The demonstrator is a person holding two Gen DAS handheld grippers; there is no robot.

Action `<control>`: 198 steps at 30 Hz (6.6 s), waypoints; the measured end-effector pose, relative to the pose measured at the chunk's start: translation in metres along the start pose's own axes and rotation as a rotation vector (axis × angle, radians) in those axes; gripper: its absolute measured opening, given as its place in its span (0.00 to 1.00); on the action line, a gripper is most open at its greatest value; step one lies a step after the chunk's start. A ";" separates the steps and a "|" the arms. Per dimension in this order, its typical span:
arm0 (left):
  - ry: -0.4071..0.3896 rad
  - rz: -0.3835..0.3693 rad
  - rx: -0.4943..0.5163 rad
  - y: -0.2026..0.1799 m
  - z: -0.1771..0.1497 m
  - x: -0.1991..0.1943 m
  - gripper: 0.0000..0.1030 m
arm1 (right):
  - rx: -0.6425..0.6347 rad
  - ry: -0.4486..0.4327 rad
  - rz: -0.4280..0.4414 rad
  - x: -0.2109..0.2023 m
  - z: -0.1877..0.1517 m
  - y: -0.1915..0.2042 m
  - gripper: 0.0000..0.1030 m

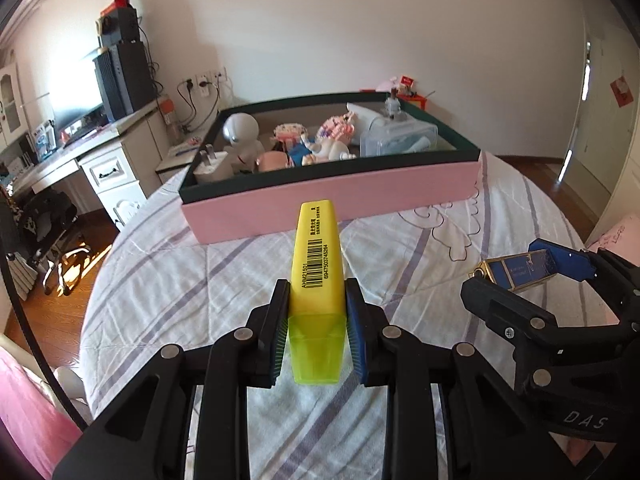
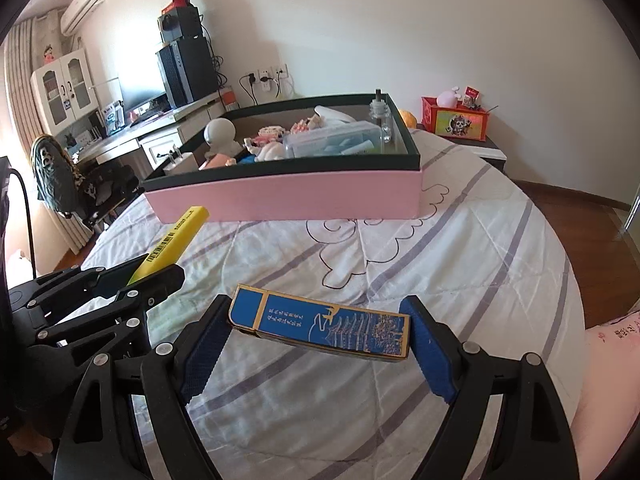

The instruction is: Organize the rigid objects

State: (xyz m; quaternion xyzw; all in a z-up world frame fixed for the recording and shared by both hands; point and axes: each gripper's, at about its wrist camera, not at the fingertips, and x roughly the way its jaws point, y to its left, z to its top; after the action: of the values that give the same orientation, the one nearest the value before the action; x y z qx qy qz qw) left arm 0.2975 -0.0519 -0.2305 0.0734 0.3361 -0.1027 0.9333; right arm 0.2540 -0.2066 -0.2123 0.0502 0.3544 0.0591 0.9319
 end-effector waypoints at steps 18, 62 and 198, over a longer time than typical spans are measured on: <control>-0.338 0.100 -0.056 0.015 0.002 -0.151 0.26 | -0.122 -0.330 0.004 -0.138 0.015 0.059 0.83; 0.019 0.046 -0.054 0.064 0.125 0.134 0.26 | -0.179 -0.066 -0.033 0.092 0.142 0.032 0.83; -0.637 0.208 -0.113 0.012 -0.016 -0.381 1.00 | -0.138 -0.676 -0.138 -0.363 -0.020 0.122 1.00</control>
State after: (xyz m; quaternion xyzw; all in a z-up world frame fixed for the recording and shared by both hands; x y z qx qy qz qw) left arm 0.0037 0.0168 0.0023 0.0197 0.0236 -0.0060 0.9995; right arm -0.0379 -0.1375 0.0269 -0.0201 0.0236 -0.0002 0.9995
